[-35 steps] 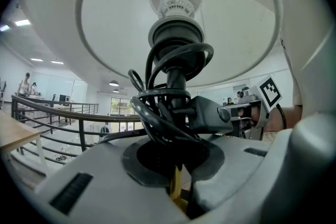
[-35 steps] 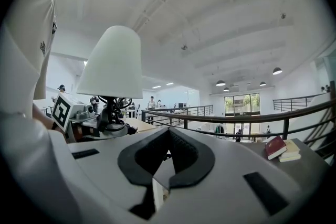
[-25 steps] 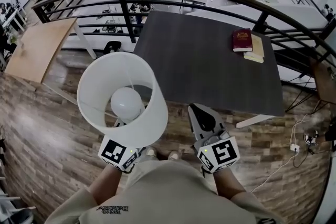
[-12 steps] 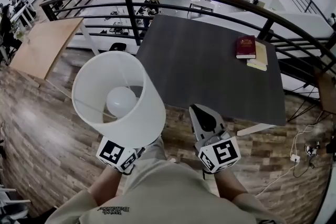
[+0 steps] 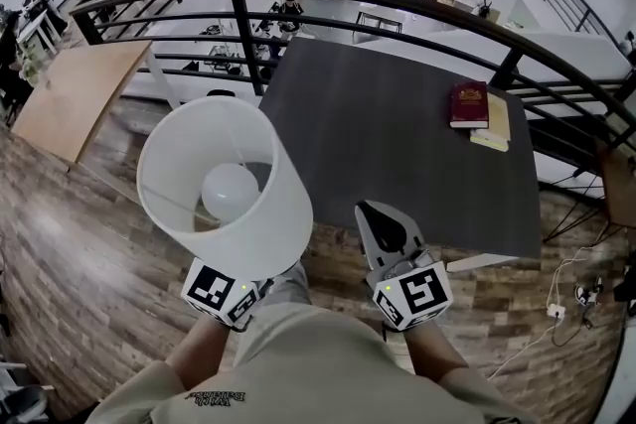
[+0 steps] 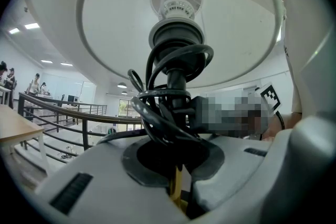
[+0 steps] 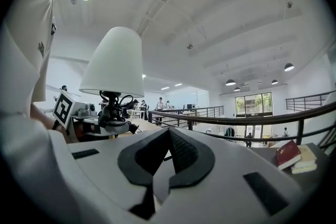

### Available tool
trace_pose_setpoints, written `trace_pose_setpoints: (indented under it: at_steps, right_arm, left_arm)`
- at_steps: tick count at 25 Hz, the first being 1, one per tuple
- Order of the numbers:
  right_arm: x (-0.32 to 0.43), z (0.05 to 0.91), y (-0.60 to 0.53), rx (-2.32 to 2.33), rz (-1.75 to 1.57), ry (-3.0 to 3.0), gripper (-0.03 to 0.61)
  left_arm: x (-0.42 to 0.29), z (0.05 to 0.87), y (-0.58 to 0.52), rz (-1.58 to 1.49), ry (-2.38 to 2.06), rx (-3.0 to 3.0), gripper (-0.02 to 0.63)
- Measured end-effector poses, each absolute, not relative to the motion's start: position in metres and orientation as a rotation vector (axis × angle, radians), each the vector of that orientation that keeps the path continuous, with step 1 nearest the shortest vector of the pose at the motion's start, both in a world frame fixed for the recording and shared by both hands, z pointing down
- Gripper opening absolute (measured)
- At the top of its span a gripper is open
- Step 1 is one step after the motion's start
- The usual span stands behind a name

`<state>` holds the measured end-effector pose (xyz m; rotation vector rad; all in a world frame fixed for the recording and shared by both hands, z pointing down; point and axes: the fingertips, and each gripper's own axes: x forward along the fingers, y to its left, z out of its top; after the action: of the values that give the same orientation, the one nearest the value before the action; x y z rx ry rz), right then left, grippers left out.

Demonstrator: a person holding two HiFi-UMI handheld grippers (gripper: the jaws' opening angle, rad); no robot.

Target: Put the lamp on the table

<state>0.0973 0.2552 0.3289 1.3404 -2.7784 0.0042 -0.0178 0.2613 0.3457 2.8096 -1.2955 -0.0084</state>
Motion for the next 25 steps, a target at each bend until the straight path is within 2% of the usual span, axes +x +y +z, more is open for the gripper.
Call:
trace_pose_setpoints:
  at_steps: [25]
  right_arm:
    - [0.023,0.297,-0.025,1.494,0.013,-2.699,0.000]
  left_arm:
    - [-0.085,0.322,-0.019,-0.001,-1.141,2.848,0.054]
